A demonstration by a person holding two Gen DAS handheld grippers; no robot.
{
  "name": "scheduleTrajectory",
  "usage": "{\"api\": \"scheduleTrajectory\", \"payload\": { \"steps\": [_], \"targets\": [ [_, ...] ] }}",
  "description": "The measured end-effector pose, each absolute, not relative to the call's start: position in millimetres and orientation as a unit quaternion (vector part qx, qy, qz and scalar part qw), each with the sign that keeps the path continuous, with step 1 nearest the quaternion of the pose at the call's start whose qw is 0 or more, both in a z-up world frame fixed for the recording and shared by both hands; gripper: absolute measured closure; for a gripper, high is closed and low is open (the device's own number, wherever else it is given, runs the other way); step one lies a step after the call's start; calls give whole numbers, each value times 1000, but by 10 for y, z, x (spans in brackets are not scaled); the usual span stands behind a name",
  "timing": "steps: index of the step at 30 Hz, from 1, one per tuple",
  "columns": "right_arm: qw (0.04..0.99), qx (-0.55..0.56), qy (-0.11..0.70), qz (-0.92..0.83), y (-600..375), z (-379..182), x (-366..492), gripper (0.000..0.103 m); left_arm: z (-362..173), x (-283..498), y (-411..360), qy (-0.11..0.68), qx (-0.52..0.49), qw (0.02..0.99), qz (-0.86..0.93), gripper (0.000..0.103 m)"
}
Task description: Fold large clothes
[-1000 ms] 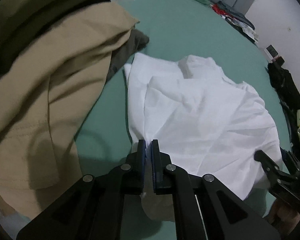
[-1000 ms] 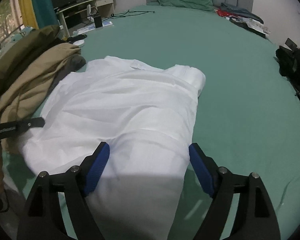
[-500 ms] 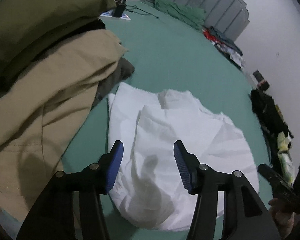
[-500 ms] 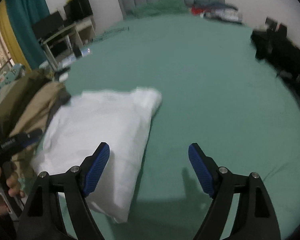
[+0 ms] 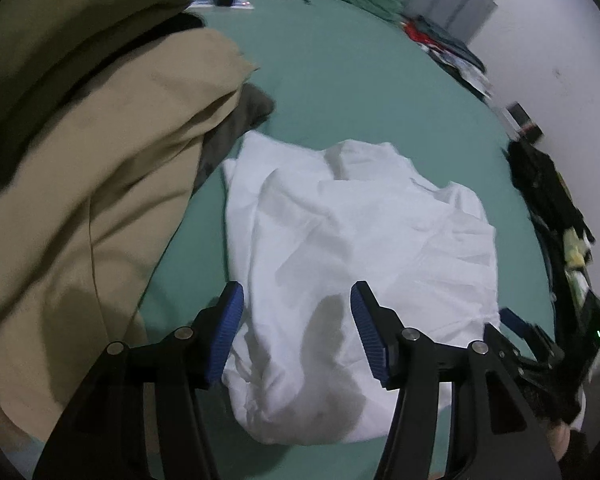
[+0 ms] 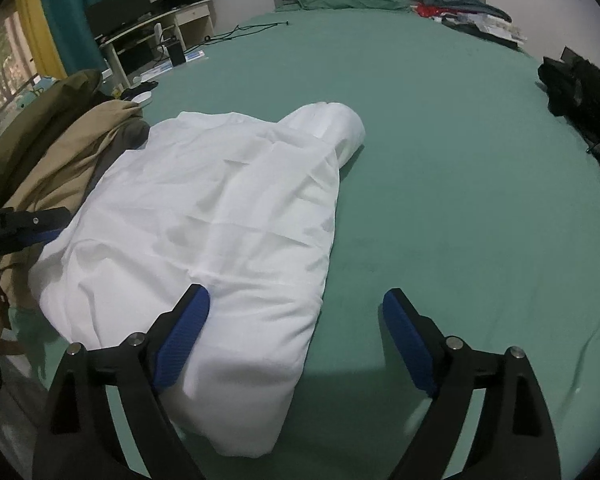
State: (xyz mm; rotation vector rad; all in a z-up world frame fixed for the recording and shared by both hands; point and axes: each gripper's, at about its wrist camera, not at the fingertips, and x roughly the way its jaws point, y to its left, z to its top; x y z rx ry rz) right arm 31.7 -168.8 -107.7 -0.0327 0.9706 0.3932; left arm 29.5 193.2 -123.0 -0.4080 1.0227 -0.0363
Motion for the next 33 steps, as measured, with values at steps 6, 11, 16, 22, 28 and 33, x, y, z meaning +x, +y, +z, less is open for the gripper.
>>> {"api": "scheduleTrajectory", "payload": {
  "steps": [6,11,16,22,28,33],
  "targets": [
    [876,0,447,181,-1792,-849,324,15,-1146,395,1973,479,-161,862,-25,44],
    [886,18,430,170,-1934,-648,387,15,-1335,499,2070,492,-172,853,13,43],
    [879,57,439,178,-2034,-718,511,15,-1589,654,2104,514,-225,827,-18,36],
    [864,46,467,185,-1939,-1030,709,15,-1664,632,2124,503,-285,813,-71,30],
    [854,6,484,191,-1716,-1186,861,16,-1694,620,1951,494,-305,803,-135,27],
    [855,-6,485,186,-1635,-1195,906,16,-1706,657,1804,490,-300,804,-155,22]
  ]
}}
